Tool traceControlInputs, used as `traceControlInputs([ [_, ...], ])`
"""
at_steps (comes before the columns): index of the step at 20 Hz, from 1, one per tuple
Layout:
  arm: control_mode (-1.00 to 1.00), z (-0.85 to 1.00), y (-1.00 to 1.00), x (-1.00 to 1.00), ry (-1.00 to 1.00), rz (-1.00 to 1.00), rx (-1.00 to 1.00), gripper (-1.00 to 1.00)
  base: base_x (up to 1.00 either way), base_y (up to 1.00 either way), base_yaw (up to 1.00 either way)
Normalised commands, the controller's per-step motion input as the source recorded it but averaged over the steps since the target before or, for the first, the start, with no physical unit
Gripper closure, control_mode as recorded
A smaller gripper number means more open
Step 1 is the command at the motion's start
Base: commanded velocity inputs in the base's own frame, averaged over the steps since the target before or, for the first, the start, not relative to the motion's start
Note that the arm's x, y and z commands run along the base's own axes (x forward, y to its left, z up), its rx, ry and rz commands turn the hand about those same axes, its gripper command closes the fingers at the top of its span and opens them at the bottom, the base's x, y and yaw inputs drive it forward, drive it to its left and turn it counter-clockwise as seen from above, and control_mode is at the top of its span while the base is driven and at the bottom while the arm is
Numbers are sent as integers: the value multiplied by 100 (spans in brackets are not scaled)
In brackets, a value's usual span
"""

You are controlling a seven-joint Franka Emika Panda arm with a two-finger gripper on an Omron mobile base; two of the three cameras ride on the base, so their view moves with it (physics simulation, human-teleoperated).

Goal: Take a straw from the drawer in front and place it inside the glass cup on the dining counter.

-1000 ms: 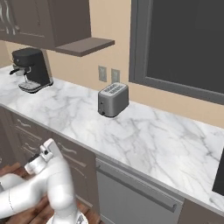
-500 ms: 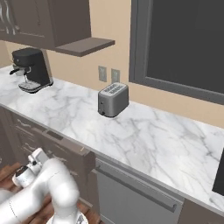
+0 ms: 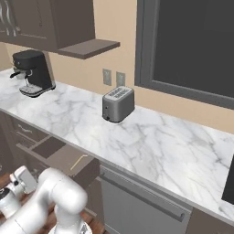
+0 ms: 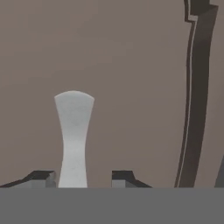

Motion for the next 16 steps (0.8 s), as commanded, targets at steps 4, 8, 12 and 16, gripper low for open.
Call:
traceControlInputs([
  [4, -100, 37, 50, -81, 5, -5, 1, 100, 0, 0, 0],
  [8, -100, 31, 45, -79, 4, -5, 0, 100, 0, 0, 0],
  [12, -100, 20, 39, -59, 8, -6, 0, -100, 0, 0, 0],
  [16, -100, 4, 30, -7, 21, -5, 1, -100, 0, 0, 0],
])
